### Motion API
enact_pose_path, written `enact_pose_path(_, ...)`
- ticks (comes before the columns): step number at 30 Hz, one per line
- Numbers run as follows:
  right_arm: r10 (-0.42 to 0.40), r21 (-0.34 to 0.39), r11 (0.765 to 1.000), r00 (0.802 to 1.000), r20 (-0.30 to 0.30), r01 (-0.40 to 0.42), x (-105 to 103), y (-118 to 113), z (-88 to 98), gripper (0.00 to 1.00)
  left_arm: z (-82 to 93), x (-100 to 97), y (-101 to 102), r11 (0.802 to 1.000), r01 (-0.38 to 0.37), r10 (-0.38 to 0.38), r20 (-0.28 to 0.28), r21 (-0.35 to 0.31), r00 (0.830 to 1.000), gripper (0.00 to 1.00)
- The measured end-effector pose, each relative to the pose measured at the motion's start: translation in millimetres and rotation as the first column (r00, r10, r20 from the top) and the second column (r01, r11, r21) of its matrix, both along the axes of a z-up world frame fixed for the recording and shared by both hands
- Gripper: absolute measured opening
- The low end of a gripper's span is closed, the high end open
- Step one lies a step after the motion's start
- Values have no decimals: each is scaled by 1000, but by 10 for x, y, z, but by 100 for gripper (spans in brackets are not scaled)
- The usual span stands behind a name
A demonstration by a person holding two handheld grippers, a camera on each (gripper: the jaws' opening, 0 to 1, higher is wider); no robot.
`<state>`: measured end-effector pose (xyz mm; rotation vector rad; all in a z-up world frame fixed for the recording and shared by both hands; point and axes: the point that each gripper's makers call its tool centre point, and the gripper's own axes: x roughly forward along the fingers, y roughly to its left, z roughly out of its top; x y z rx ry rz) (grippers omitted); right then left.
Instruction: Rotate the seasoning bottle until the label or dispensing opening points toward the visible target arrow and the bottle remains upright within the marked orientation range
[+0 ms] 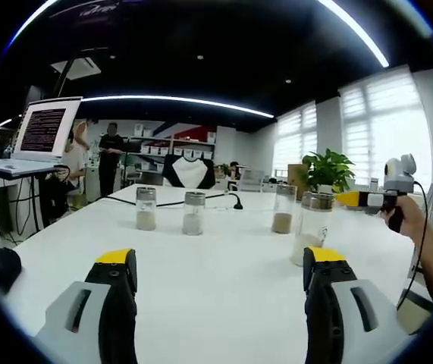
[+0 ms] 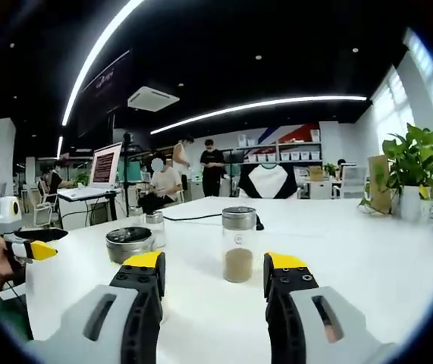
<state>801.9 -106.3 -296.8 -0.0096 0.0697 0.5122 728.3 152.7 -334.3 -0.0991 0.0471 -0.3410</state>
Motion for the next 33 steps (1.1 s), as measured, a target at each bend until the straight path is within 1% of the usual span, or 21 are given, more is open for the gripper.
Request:
enact_pose_path(1,-2,-6,1000,1000,0,2,16,4,-2,52,-2,0,-2,1000,0,0,0,0,1000,96)
enact_pose_path(2,-9,-27,1000,1000,8,9,63,10,4,52,-7,-1,-9,1000,2,-2,-2,1,1000,96)
enact_pose_path(4,-11,-39,999,1000,20,11,151,39,31,52,-10,-2,-15,1000,3,-3,-4,0,1000,96)
enact_pose_path(7,-3,-46,999,1000,22,4,292,80,48,52,-13,-2,-18,1000,5,-5,-5,-4,1000,96)
enact_pose_path(11,6,-74,997,1000,15,-5,471,143,37,52,-8,-2,-7,1000,4,-5,-4,-7,1000,96)
enact_pose_path(16,-3,-48,999,1000,14,3,617,153,54,52,-2,0,28,1000,-2,2,-4,-13,1000,96)
enact_pose_path(20,-15,-64,998,1000,8,16,757,171,33,52,1,-1,35,1000,-4,4,-3,-13,1000,95)
enact_pose_path(22,-17,-58,998,1000,4,17,827,184,25,52,3,-2,29,1000,-3,3,-3,-12,1000,95)
enact_pose_path(24,-19,-52,998,1000,-12,18,868,193,1,52,8,-5,24,1000,-2,2,-2,-11,1000,95)
enact_pose_path(26,-35,-49,998,999,-1,35,918,165,2,52,14,-7,20,1000,-2,2,0,-9,1000,95)
enact_pose_path(28,-45,-43,998,999,-5,44,975,152,-23,52,14,-8,21,1000,-3,3,-1,-8,1000,95)
enact_pose_path(30,-44,-54,998,999,-16,43,1021,171,-66,52,9,-7,21,1000,-4,4,-4,-8,1000,95)
enact_pose_path(33,-47,-76,996,999,7,47,1083,191,-59,52,0,-5,16,1000,-3,3,-6,-8,1000,95)
